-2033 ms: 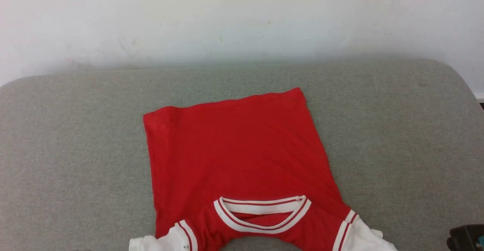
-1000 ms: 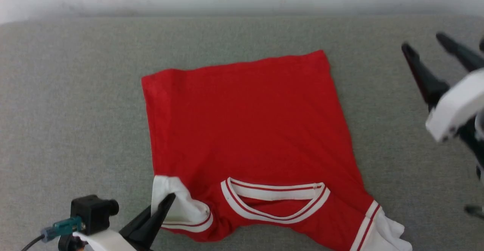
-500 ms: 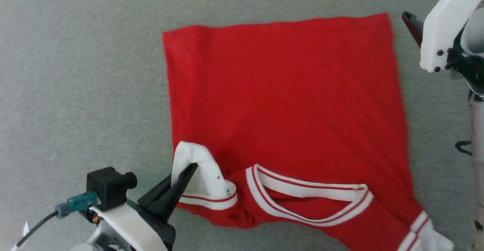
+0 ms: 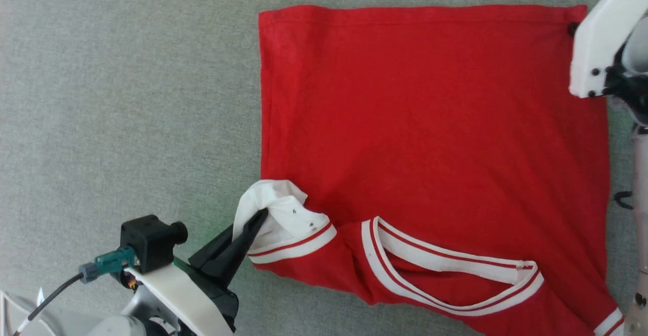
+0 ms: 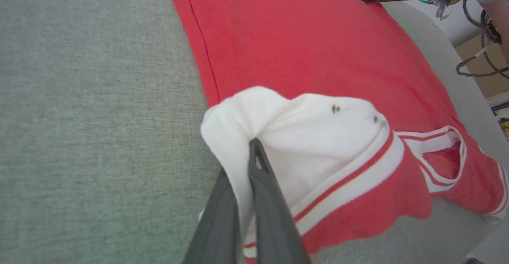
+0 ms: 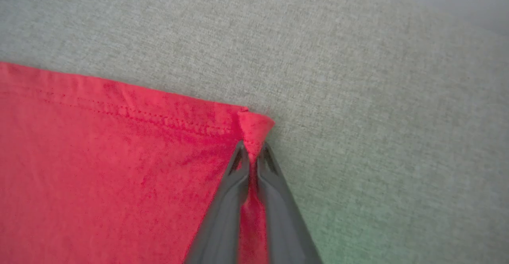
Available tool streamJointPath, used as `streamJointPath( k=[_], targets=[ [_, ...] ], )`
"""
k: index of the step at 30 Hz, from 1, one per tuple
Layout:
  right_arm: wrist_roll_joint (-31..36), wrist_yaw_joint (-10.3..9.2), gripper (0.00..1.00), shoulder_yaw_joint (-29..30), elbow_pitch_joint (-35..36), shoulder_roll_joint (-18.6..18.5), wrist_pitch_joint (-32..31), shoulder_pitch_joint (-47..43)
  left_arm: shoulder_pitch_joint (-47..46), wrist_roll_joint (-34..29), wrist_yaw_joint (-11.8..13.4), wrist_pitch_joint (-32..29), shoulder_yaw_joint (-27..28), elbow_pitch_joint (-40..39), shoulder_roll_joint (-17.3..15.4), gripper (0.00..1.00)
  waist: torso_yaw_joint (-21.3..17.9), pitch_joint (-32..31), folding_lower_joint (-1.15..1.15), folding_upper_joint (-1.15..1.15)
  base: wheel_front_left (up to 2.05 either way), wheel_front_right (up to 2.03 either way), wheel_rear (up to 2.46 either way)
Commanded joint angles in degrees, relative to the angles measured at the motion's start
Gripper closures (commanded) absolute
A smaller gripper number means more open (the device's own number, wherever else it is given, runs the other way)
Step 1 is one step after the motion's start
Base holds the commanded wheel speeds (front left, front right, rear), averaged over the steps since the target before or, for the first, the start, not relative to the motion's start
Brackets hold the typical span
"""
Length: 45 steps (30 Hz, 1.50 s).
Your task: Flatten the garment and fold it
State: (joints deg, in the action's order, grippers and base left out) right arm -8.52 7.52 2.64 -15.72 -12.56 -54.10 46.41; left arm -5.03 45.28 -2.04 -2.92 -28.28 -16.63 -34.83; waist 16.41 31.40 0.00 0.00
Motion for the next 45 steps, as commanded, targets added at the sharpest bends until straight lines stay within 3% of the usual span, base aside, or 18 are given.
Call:
streamJointPath(
  k=[1, 9, 15, 21, 27, 32, 38, 45],
  targets=[
    [0.4, -0.03, 1.00, -0.5, -1.6, 0.4, -0.4, -2.0, -0.8, -0.4, -0.1, 0.5, 0.1, 0.1, -0.1, 1.00, -0.6, -0.4, 0.00, 0.00, 0.00, 0.00, 0.00],
    [-1.1, -0.03, 1.00, -2.5, 2.9, -0.7, 8.2, -2.6, 0.3, -1.1, 1.2, 0.9, 1.0, -0.2, -1.3, 1.00, -4.5, -5.3, 0.00, 0.00, 0.00, 0.00, 0.00],
    [-4.1, -0.03, 1.00, 0.0, 11.2, -1.6, 12.3, -9.3, 3.0, -0.9, 3.2, 0.4, 1.1, -0.8, -2.1, 1.00, -8.1, -11.6, 0.00, 0.00, 0.00, 0.00, 0.00],
    [-6.1, -0.03, 1.00, 6.9, 23.7, -0.4, 11.8, -22.8, 6.5, -0.4, 5.4, -0.4, 1.3, -1.8, -3.0, 1.00, -11.7, -16.9, 0.00, 0.00, 0.00, 0.00, 0.00],
    [-7.8, -0.03, 1.00, 15.4, 35.3, 5.8, 10.3, -40.2, 8.7, -0.3, 6.5, -0.8, 0.8, -2.2, -3.3, 1.00, -13.9, -19.7, 0.00, 0.00, 0.00, 0.00, 0.00],
    [-9.9, -0.03, 1.00, 20.2, 40.6, 9.2, 9.2, -54.6, 10.2, 0.1, 7.2, -1.2, 0.3, -2.0, -3.4, 1.00, -14.7, -21.2, 0.00, 0.00, 0.00, 0.00, 0.00],
    [-13.4, -0.03, 1.00, 19.1, 34.5, 9.7, 13.5, -63.5, 11.7, 1.2, 7.5, -1.8, -0.4, -1.4, -3.0, 1.00, -15.2, -22.7, 0.00, 0.00, 0.00, 0.00, 0.00],
    [-15.8, -0.03, 1.00, 13.7, 18.4, 9.7, 24.0, -61.5, 10.6, 1.4, 6.8, -3.1, -2.0, 0.3, -2.1, 1.00, -15.3, -24.2, 0.00, 0.00, 0.00, 0.00, 0.00]
  ],
)
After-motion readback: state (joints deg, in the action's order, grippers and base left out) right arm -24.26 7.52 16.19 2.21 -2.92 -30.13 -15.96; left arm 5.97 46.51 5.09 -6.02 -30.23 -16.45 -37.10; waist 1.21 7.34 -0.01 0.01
